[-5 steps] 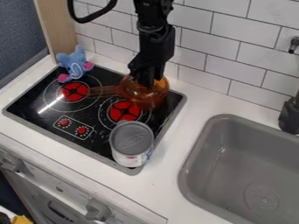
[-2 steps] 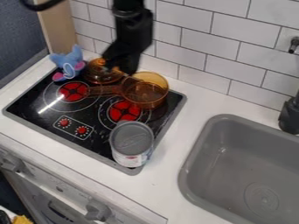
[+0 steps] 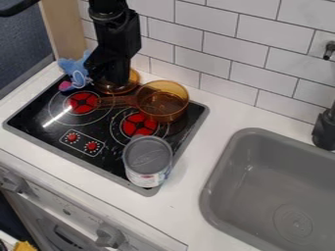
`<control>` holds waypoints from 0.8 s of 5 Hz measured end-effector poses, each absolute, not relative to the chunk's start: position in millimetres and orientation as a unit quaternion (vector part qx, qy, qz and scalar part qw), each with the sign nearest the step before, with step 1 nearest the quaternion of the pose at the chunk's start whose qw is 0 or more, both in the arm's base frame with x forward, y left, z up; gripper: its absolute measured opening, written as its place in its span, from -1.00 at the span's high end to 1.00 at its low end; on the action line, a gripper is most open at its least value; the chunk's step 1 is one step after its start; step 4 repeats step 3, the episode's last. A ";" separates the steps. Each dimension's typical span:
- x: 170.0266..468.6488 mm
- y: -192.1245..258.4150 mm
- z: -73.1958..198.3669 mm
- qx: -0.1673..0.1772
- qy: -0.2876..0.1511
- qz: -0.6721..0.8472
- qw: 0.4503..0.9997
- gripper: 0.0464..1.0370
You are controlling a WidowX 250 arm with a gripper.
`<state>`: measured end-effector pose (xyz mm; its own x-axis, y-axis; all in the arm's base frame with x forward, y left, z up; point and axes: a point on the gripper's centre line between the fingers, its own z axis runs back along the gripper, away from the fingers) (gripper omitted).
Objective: Take off the lid of the pan and put it on the stove beside the pan
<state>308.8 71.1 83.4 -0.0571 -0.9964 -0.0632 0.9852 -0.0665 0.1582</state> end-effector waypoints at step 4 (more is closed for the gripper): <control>300.0 80.0 77.7 0.063 -0.037 -0.718 0.692 -0.51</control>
